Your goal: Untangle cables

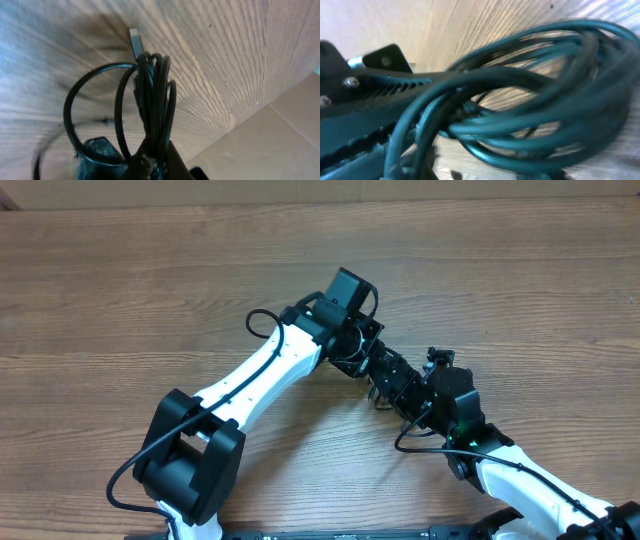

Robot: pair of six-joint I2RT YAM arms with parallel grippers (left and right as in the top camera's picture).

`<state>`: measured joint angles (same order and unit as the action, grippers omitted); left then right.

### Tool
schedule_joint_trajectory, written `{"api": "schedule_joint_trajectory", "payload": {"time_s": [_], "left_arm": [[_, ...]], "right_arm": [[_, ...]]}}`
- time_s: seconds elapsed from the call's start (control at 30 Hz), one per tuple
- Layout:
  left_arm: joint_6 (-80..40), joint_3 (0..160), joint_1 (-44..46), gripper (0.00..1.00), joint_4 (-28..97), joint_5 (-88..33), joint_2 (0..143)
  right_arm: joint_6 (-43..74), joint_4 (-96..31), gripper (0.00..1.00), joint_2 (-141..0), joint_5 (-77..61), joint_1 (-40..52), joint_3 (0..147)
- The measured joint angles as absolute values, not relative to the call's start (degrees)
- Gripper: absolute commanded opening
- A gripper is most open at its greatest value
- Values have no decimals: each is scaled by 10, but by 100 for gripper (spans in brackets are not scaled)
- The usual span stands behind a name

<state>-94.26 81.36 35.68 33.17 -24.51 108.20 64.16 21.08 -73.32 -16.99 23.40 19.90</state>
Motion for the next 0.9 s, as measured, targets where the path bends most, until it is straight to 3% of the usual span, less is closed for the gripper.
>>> {"api": "schedule_joint_trajectory", "payload": {"time_s": [0.07,0.23,0.53,0.9], "left_arm": [[-960,814,362,4,332,-243,1082],[-931,814,361,4,329,-231,1082],[-596,814,271,4,305,-265,1082],[-213,814,226,4,295,-432,1082]], "right_arm": [[642,211,4,-734,-168,234,199],[632,213,4,-734,-182,233,199],[573,210,4,-733,-347,172,199],[544,270,4,-731,-447,87,200]]}}
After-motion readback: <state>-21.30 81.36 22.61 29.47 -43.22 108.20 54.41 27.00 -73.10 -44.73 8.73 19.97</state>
